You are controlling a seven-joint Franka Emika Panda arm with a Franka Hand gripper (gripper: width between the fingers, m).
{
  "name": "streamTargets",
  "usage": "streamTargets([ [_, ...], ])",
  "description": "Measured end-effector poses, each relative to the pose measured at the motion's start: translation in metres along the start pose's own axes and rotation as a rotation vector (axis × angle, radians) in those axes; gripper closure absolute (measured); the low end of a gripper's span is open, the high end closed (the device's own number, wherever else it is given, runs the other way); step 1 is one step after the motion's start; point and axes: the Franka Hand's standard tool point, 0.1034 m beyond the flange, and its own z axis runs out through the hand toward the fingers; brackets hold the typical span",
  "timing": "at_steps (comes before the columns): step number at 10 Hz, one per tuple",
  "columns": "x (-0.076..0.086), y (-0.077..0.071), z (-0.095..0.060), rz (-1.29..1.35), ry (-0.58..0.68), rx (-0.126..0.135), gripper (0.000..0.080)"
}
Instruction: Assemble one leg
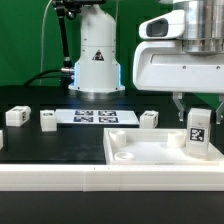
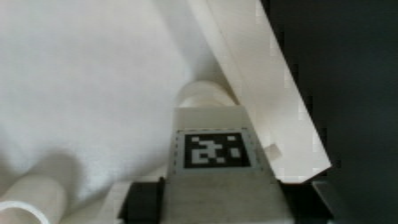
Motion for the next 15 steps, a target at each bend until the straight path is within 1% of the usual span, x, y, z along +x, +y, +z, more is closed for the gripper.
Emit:
streamTargets([
  [1,-0.0016,-0.0023,0.0006,0.157,0.005,0.001,0.0508],
  [3,-0.0090,-0.0086,0.0022,0.410,0.014,-0.011,0.0508],
  [5,-0.0097,-0.0101,0.0021,0.514,0.012,-0.009,0.0508],
  [6,-0.0092,-0.0110,0.0029,0.601,0.011,0.000,0.0508],
  [8,-0.0095,-0.0118,0.0028,0.674,-0.001,0.010,0.0508],
  [9,-0.0092,-0.0116,0.0027,0.598,-0.001,0.010,0.0398],
  [10,-0.0072,-0.0103,0.0023,0.535,0.001,0.010,0.0263],
  [11,-0.0072,-0.0096,0.0024,0.441,0.000,0.006,0.0263],
  [12,-0.0073,-0.0099,0.0019,0.327,-0.002,0.004,0.0172],
  [15,-0.0074,-0.0097,0.0025,0.013,-0.002,0.002,0.0151],
])
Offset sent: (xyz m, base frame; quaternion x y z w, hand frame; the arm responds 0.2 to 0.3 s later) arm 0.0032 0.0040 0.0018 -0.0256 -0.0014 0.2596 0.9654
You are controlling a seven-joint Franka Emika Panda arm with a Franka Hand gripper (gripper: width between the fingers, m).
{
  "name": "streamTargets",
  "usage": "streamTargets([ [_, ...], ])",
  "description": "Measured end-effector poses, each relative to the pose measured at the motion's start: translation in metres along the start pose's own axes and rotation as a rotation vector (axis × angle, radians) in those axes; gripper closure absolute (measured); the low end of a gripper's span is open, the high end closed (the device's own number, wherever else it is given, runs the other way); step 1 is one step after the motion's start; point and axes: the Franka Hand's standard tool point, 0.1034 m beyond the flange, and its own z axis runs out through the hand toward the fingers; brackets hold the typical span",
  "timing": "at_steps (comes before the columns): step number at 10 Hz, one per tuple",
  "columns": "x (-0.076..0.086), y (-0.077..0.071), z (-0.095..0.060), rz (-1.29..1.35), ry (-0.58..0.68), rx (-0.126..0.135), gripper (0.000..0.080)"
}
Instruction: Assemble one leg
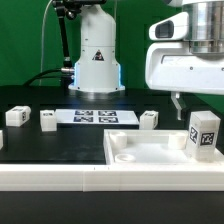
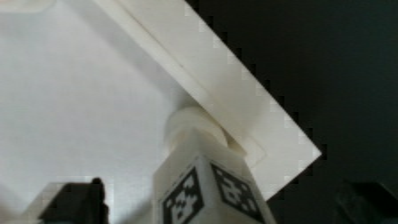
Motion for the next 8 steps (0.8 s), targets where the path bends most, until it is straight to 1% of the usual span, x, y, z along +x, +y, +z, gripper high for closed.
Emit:
streamTargets([
  [1,0.002,0.002,0.001,-0.127,-0.007,-0.005,0.0151],
  [4,0.012,0.002,0.003,-0.395,-0.023,-0.013,0.0150],
  [6,0.017,0.002,0.002,-0.525,-0.019,-0.014,0.0150],
  [8,0.017,0.002,0.002,-0.576,-0.018,-0.013,0.0162],
])
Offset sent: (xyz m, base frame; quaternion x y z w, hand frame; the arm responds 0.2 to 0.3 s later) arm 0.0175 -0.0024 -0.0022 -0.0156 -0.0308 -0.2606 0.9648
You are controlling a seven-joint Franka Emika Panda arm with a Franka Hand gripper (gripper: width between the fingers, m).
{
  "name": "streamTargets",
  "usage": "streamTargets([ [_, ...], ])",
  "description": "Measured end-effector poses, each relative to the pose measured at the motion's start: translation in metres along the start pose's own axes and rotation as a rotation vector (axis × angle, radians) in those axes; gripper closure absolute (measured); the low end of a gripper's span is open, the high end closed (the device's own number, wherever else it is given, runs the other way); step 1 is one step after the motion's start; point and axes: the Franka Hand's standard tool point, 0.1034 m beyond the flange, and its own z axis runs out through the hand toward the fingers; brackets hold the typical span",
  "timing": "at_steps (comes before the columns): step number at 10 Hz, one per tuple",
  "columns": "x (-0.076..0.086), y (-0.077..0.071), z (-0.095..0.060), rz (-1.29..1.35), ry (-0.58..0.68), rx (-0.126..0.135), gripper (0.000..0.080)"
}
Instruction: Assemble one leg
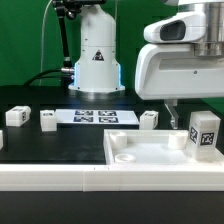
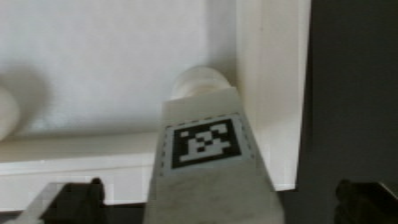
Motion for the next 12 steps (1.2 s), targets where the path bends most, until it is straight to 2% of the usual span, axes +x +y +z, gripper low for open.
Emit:
streamTargets([
  [1,0.0000,-0.0001,0.0000,0.001,0.000,0.000,0.0162],
  [3,0.0000,0.0006,0.0001,0.001,0.000,-0.001,0.0512],
  [7,-0.0002,0.0018,0.0003,0.081,0.005,-0.001,0.0508],
  [12,-0.0042,0.0056,0.0003,0.644,0.053,0.013,0.0508],
])
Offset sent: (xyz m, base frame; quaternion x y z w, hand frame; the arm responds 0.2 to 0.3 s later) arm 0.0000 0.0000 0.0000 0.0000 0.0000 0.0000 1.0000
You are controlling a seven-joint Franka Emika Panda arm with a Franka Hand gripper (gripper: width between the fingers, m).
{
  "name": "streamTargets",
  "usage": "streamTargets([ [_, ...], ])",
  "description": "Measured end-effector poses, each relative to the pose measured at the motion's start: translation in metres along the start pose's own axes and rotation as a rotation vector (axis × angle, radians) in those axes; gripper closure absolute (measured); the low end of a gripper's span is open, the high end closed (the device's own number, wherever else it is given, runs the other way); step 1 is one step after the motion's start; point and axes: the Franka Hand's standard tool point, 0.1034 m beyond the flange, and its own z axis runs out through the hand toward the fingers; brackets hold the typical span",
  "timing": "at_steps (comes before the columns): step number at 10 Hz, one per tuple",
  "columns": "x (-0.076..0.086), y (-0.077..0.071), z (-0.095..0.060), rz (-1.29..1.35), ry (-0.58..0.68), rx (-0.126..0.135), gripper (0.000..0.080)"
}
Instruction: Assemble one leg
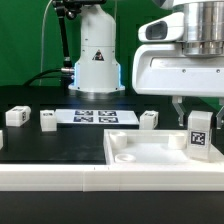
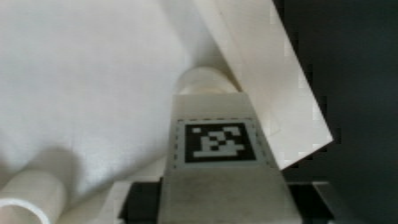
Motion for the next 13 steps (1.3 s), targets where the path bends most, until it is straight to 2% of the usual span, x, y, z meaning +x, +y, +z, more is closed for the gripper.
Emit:
streamTargets([
  [2,-0.0028,0.0006,0.0002,0.216,-0.005,-0.004,0.0508],
  [4,-0.0096,-0.0020,0.0012,0.451,-0.006,-0.021,0.0508],
  [6,-0.0084,-0.0010,0.0014,0.574,-0.023,-0.005,0.0508],
  [9,-0.0086,-0.0011,0.0016,0.610,-0.025,-0.005,0.0507],
  [10,-0.0082,-0.0009,0.0015,0.570,-0.024,-0.004,0.0302],
  [11,-0.0067,-0.0003,0.0011,0.509,-0.023,-0.003,0.0302],
  [12,-0.0071,-0.0006,0.0012,0.400,-0.021,-0.004,0.0185],
  [13,-0.0087,-0.0017,0.0018,0.274,-0.022,-0.003,0.0157],
])
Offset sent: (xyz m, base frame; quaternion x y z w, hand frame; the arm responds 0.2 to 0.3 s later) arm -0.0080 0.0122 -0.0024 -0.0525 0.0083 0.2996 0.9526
